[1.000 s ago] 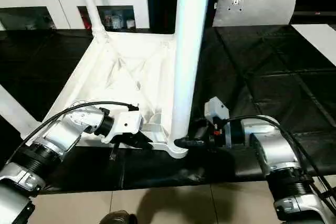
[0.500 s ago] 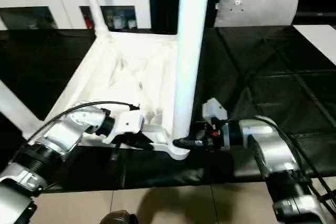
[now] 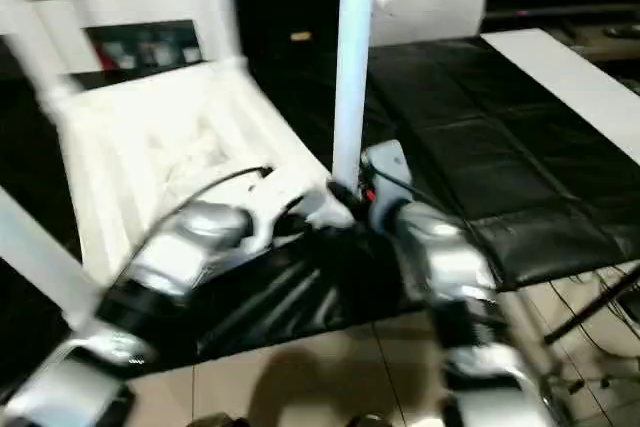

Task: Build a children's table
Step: Rotate leg to tighten

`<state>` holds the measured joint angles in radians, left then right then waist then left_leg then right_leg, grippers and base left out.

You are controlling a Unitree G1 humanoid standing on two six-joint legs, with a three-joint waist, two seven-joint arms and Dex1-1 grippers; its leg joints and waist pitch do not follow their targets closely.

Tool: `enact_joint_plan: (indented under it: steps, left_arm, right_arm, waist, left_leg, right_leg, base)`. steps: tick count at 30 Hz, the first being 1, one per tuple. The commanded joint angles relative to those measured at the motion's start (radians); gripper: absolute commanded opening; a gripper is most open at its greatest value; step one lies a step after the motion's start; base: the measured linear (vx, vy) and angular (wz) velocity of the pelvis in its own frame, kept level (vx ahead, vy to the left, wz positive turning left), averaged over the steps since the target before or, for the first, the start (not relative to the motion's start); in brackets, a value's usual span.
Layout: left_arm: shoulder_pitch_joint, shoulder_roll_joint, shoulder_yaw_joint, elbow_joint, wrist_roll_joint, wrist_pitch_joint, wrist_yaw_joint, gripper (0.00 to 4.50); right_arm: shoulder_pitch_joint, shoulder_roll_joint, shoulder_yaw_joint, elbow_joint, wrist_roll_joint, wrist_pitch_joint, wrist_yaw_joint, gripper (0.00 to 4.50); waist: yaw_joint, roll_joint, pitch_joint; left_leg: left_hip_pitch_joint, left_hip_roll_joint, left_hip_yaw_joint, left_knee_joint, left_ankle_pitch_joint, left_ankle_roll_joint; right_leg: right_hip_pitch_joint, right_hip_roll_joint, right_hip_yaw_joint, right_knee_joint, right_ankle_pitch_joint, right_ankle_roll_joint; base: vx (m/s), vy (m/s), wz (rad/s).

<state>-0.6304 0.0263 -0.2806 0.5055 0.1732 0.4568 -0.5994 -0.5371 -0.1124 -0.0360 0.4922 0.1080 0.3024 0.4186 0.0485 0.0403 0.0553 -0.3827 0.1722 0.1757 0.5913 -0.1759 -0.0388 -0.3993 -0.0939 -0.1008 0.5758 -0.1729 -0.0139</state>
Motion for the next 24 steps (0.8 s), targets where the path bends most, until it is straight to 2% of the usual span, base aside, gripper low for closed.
enact_joint_plan:
  steps: [1,2,4,5,6,8,9,12,13,14,17,19,20,21,24]
  left_arm:
    - [-0.027,-0.048,-0.018,-0.010,-0.005,-0.023,0.044,0.00]
    - [-0.026,-0.050,-0.019,-0.017,-0.004,-0.023,0.046,0.00]
    - [-0.023,-0.042,-0.023,-0.033,-0.005,-0.021,0.036,0.00]
    - [-0.022,-0.039,-0.023,-0.038,-0.004,-0.017,0.035,0.00]
    - [-0.021,-0.034,-0.026,-0.041,-0.002,-0.017,0.030,0.00]
    - [-0.015,-0.025,-0.030,-0.042,0.002,-0.020,0.021,0.00]
    - [-0.013,-0.022,-0.030,-0.041,0.003,-0.022,0.020,0.00]
    - [-0.009,0.008,-0.037,-0.026,0.004,-0.052,-0.003,0.00]
    - [-0.005,0.026,-0.042,-0.022,0.002,-0.068,-0.023,0.00]
    - [-0.004,0.028,-0.042,-0.021,0.002,-0.070,-0.026,0.00]
    - [0.006,0.065,-0.048,-0.018,-0.010,-0.095,-0.083,0.00]
    - [0.012,0.125,-0.069,0.002,-0.015,-0.173,-0.176,0.00]
    - [0.013,0.126,-0.069,0.003,-0.015,-0.175,-0.178,0.00]
    - [0.013,0.134,-0.072,0.006,-0.016,-0.185,-0.191,0.00]
    - [0.013,0.187,-0.106,0.031,-0.018,-0.282,-0.292,0.00]
  right_arm:
    - [-0.002,0.053,0.030,0.037,0.023,0.014,-0.012,2.61]
    - [0.000,0.059,0.031,0.033,0.021,0.015,-0.013,2.61]
    - [0.008,0.057,0.046,0.025,0.007,-0.013,0.001,2.64]
    - [0.010,0.056,0.050,0.025,0.001,-0.026,0.001,3.00]
    - [0.013,0.054,0.050,0.024,-0.001,-0.037,0.002,3.06]
    - [0.020,0.043,0.048,0.024,-0.003,-0.064,0.016,3.07]
    - [0.021,0.038,0.047,0.025,-0.005,-0.076,0.020,3.30]
    - [0.037,-0.006,0.038,0.013,0.006,-0.091,0.078,3.51]
    - [0.048,-0.034,0.033,-0.002,0.020,-0.088,0.123,3.63]
    - [0.049,-0.037,0.033,-0.004,0.023,-0.087,0.129,3.63]
    - [0.069,-0.103,0.023,-0.026,0.044,-0.106,0.223,3.94]
    - [0.087,-0.205,0.022,-0.043,0.054,-0.159,0.354,4.07]
    - [0.088,-0.207,0.023,-0.044,0.054,-0.160,0.358,4.07]
    - [0.091,-0.222,0.025,-0.049,0.057,-0.167,0.383,4.31]
    - [0.115,-0.308,0.057,-0.084,0.070,-0.183,0.535,4.46]
  waist:
    - [0.011,-0.016,-0.062]
    - [0.014,-0.015,-0.065]
    - [0.018,-0.016,-0.069]
    - [0.020,-0.014,-0.071]
    - [0.022,-0.013,-0.073]
    - [0.029,-0.014,-0.078]
    - [0.030,-0.011,-0.076]
    - [0.034,-0.009,-0.073]
    - [0.038,-0.010,-0.071]
    - [0.039,-0.008,-0.070]
    - [0.046,-0.006,-0.068]
    - [0.051,-0.009,-0.067]
    - [0.053,-0.010,-0.067]
    - [0.054,-0.010,-0.066]
    - [0.058,-0.010,-0.065]
  left_leg:
    - [0.017,0.053,-0.030,-0.083,-0.322,0.022]
    - [0.009,0.054,-0.029,-0.083,-0.281,0.036]
    - [0.010,0.055,-0.024,-0.078,-0.239,0.053]
    - [0.009,0.054,-0.021,-0.074,-0.217,0.062]
    - [0.008,0.053,-0.021,-0.072,-0.199,0.067]
    - [0.003,0.052,-0.018,-0.066,-0.125,0.098]
    - [0.003,0.053,-0.018,-0.066,-0.118,0.103]
    - [0.008,0.055,-0.017,-0.068,-0.150,0.104]
    - [0.010,0.054,-0.019,-0.070,-0.174,0.097]
    - [0.012,0.057,-0.018,-0.072,-0.195,0.091]
    - [0.015,0.059,-0.019,-0.074,-0.218,0.073]
    - [0.014,0.059,-0.020,-0.074,-0.231,0.071]
    - [0.014,0.059,-0.018,-0.073,-0.233,0.072]
    - [0.014,0.059,-0.018,-0.074,-0.231,0.073]
    - [0.013,0.059,-0.020,-0.074,-0.235,0.083]
  right_leg:
    - [0.039,-0.075,0.047,-0.090,-0.402,-0.134]
    - [0.045,-0.074,0.049,-0.079,-0.337,-0.152]
    - [0.045,-0.073,0.051,-0.071,-0.264,-0.175]
    - [0.046,-0.073,0.052,-0.068,-0.234,-0.190]
    - [0.049,-0.074,0.052,-0.064,-0.213,-0.195]
    - [0.053,-0.074,0.051,-0.052,-0.118,-0.219]
    - [0.053,-0.073,0.051,-0.051,-0.108,-0.224]
    - [0.053,-0.070,0.049,-0.057,-0.138,-0.227]
    - [0.055,-0.068,0.048,-0.061,-0.171,-0.214]
    - [0.050,-0.069,0.050,-0.062,-0.196,-0.210]
    - [0.049,-0.070,0.050,-0.068,-0.233,-0.198]
    - [0.051,-0.072,0.051,-0.069,-0.249,-0.188]
    - [0.050,-0.070,0.052,-0.068,-0.245,-0.186]
    - [0.050,-0.071,0.052,-0.068,-0.244,-0.187]
    - [0.051,-0.071,0.051,-0.070,-0.259,-0.182]
  base:
    - [0.000,0.000,0.00]
    - [0.000,0.000,0.00]
    - [0.060,-0.005,0.02]
    - [0.057,-0.020,0.02]
    - [0.052,-0.029,0.01]
    - [0.026,-0.015,0.00]
    - [0.000,0.000,0.00]
    - [0.000,0.000,0.00]
    - [0.000,0.000,0.00]
    - [0.000,0.000,0.00]
    - [0.000,0.000,0.00]
    - [0.000,0.000,0.00]
    - [0.000,0.000,0.00]
    - [0.000,0.000,0.00]
    - [0.000,0.000,0.00]
